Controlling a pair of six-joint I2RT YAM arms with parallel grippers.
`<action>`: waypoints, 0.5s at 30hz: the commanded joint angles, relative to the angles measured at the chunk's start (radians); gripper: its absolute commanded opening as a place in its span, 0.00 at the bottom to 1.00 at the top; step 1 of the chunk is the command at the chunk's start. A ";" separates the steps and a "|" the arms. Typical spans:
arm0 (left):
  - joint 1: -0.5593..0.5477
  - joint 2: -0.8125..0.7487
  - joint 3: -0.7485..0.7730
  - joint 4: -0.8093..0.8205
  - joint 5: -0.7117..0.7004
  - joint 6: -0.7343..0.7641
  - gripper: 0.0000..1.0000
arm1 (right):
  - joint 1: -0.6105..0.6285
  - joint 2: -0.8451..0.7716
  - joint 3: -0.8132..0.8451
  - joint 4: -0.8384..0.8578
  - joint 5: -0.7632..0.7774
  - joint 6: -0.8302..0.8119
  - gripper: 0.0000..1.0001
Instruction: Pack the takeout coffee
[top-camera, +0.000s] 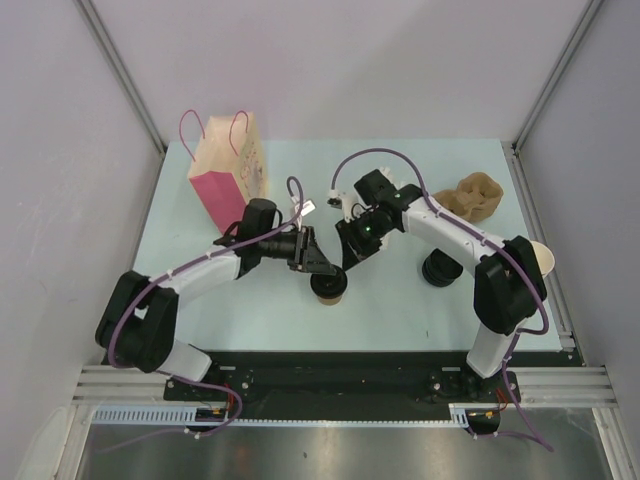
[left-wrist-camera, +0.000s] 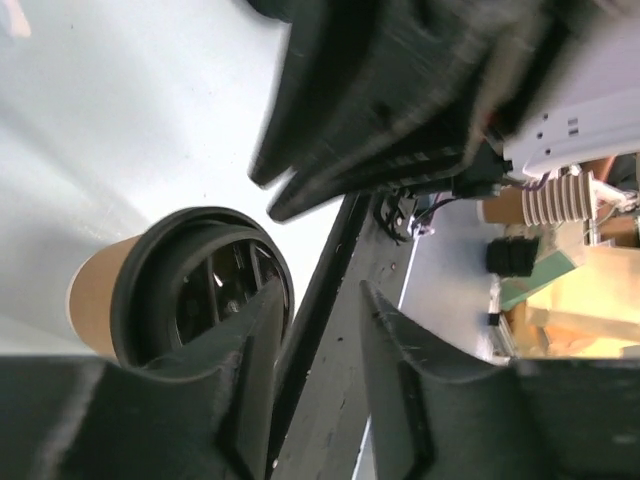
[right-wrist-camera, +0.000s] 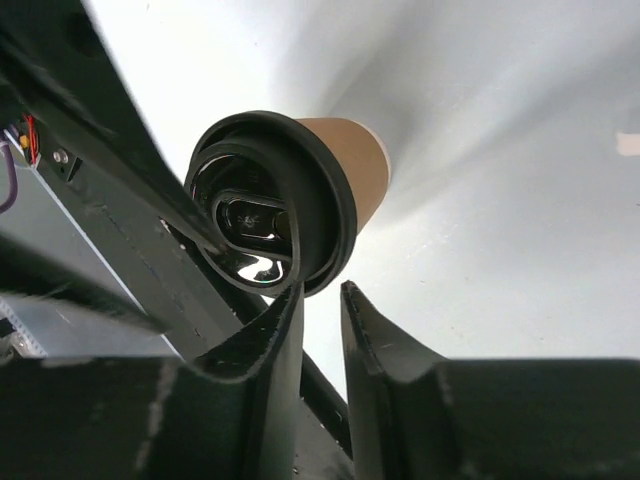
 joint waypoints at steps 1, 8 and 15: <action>0.025 -0.109 0.060 -0.092 -0.018 0.090 0.47 | -0.015 -0.024 0.057 -0.025 -0.021 -0.021 0.29; 0.047 -0.235 0.190 -0.455 -0.174 0.482 0.73 | -0.043 -0.050 0.083 -0.034 -0.063 -0.018 0.42; -0.030 -0.290 0.241 -0.632 -0.495 0.724 1.00 | -0.058 -0.070 0.083 -0.036 -0.041 -0.024 0.69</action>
